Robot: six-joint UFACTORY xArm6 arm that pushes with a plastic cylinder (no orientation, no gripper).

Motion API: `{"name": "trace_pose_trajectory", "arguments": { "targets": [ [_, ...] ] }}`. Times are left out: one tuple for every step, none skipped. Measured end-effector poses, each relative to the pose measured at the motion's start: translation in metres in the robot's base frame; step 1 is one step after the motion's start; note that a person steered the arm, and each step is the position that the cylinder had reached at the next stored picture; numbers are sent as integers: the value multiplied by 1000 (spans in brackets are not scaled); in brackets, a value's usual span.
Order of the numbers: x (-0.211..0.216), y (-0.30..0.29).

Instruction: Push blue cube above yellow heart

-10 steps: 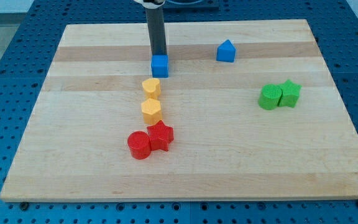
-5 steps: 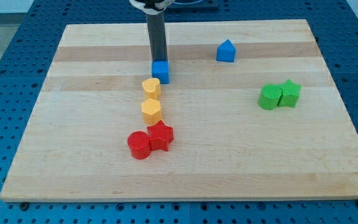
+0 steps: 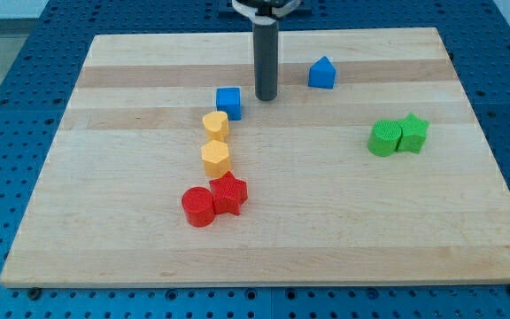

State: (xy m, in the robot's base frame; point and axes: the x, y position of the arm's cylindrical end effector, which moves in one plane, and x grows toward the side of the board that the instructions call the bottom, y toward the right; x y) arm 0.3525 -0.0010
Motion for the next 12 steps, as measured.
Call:
{"name": "trace_pose_trajectory", "arguments": {
  "targets": [
    [21,-2],
    [25,-11],
    [25,-28],
    [25,-35],
    [25,-35],
    [18,-35],
    [13,-35],
    [13,-35],
    [12,-35],
    [11,-35],
    [10,-37],
    [10,-43]
  ]
}}
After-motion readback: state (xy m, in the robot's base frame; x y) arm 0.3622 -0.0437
